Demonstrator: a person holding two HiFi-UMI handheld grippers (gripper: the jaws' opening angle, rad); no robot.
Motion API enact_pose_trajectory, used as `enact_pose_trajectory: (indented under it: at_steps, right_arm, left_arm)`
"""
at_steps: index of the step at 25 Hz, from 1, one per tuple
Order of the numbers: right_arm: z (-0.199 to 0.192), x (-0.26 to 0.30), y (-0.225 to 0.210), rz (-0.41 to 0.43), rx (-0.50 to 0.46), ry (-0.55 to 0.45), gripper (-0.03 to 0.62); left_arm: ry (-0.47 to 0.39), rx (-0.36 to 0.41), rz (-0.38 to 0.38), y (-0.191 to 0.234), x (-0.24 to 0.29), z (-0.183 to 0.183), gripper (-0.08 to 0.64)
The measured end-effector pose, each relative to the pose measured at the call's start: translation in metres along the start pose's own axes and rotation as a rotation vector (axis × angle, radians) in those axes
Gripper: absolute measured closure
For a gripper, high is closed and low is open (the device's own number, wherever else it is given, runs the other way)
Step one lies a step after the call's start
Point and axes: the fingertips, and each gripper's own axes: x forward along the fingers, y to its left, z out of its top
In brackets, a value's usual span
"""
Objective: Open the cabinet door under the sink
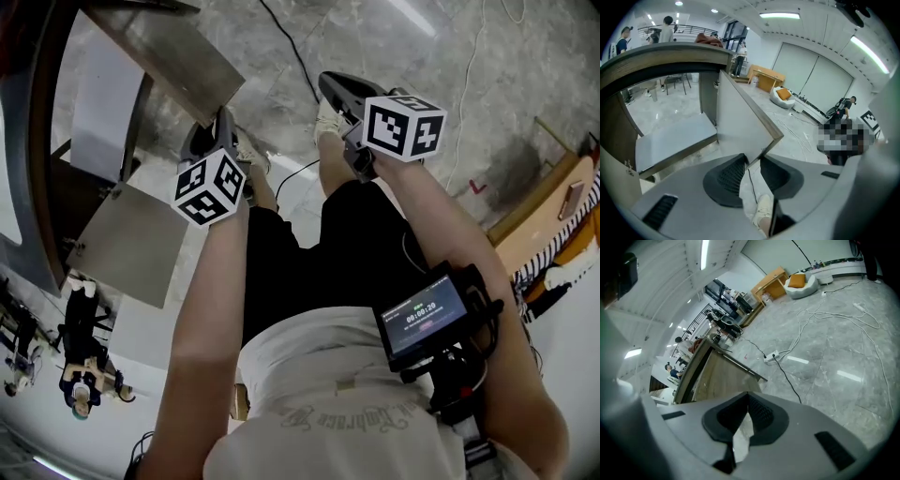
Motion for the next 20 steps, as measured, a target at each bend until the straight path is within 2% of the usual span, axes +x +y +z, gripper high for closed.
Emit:
enact_pose_trajectory:
  at_steps: [3,6,10,20]
  right_arm:
    - [0.008,-0.005,-0.013,-0.016,0.034,-0.012,0.577]
    - [0.014,-0.014,-0.029,-0.032,0.064,-0.017,0.577]
    - [0.036,-0.031,-0.067,-0.039,0.094,-0.041,0.577]
    - [0.055,-0.049,-0.11,-0.038,0.14,-0.052,0.578]
  left_arm:
    - [0.006,-0.006,-0.01,-0.016,0.009,0.009,0.445]
    - [0.008,-0.046,-0.016,-0.035,0.02,0.015,0.439]
    - [0.01,-0.082,-0.019,-0.07,0.042,0.022,0.435]
    - [0.007,-0.053,-0.048,-0.127,0.075,0.04,0.431]
